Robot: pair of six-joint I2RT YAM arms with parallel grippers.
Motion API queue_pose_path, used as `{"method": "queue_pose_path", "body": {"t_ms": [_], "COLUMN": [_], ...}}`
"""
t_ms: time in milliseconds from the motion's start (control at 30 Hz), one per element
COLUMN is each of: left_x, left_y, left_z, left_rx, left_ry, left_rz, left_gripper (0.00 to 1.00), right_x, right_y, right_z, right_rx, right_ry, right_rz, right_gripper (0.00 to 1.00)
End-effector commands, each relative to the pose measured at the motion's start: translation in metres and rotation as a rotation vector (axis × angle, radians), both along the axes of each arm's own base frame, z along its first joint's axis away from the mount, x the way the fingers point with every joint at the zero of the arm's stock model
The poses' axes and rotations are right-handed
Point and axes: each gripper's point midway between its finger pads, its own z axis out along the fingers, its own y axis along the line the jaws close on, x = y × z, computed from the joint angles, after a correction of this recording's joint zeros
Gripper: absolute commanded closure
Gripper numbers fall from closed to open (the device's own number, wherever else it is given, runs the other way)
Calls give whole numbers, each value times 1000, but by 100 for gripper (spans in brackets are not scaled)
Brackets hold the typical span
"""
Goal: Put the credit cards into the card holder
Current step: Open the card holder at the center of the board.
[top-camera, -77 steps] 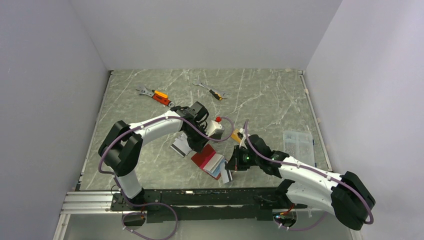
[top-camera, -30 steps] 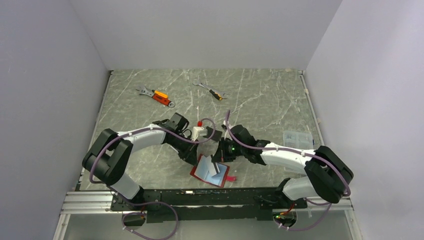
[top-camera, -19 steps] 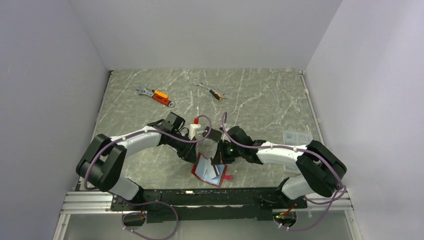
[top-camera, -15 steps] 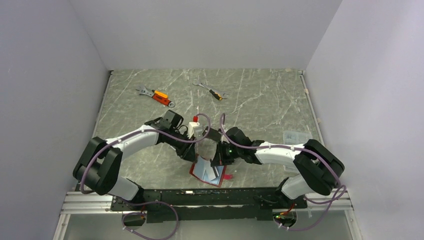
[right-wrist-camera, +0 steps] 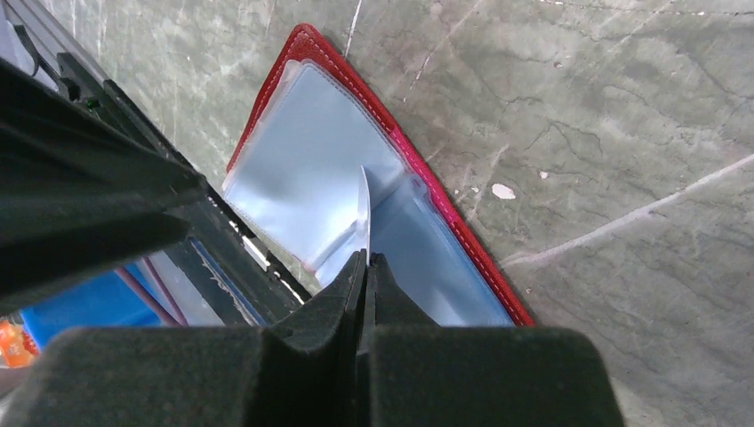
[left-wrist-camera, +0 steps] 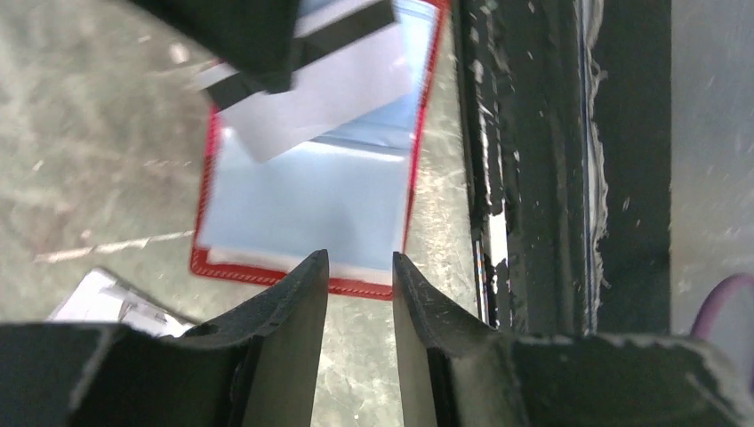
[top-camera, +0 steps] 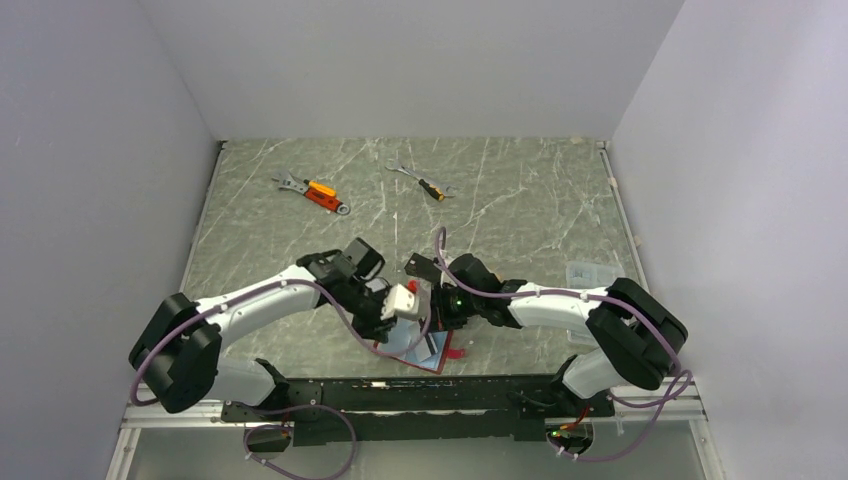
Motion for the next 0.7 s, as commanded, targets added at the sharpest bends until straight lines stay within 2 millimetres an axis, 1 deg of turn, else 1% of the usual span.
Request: {"method": "queue_pose_path", "body": {"t_ms": [0,100,167,300,400,533,667], "left_x": [-7,-12,-14,-25,-33,-37,-42], "left_y": [3,0,-1,1,2,3,-5], "left_z": [-15,-22,-26,-44,-52,-62,-59], "left_rx": [91,136,144,190,210,236,208], "left_ry": [-197,-265,-279,-289,-272,-246,-210], "left_rz": [-207,-275,-299,-365,-391,-387,-357], "left_gripper": [63,63,64,67,72,83,88], "right_x": [-1,-2,-2,2,5,6,10], "right_y": [-7,-7,-7,-8,-8,-8,-10], "right_z": [-7,-4,-3,2,6,10,17], "right_rx": [-72,-75,-84,-109,-101,-96,-102], "right_ry": [-20,-29,-29,-36,-41,-41,-53], "right_rz": [32,57,72,92,86,85,81], "right_gripper": [100,100,100,100,100,100,100]}}
